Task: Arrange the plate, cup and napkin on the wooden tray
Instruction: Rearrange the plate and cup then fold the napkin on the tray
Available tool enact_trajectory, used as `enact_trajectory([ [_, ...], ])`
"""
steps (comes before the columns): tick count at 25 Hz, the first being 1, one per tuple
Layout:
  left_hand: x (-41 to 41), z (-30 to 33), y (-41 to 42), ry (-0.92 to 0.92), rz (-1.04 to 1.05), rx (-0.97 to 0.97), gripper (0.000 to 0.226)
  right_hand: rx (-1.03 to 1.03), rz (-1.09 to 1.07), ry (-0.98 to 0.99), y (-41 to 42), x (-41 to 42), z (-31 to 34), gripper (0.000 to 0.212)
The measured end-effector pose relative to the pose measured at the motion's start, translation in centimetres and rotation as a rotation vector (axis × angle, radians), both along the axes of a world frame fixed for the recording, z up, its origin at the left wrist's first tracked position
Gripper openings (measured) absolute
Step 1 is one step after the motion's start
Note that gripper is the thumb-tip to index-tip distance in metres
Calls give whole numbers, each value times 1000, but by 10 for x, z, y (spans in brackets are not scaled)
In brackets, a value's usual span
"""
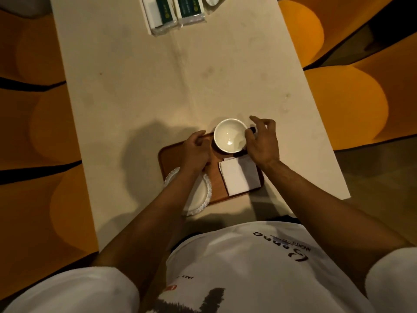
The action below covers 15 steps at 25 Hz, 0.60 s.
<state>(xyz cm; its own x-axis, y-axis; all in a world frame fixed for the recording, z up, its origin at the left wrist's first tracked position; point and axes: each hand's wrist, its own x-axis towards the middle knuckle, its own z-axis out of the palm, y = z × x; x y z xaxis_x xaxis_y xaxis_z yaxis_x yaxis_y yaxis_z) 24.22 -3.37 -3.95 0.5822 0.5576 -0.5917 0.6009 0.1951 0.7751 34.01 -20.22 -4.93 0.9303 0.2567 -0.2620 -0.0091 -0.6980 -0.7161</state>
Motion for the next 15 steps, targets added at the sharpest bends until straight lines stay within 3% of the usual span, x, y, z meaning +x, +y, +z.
enact_trajectory([
  [4,27,-1,-20,5,50,-122,32,32,185,84,-11,18,-11,41],
  [15,28,-8,-18,25,2,14,34,93,150,211,-9,27,-17,40],
])
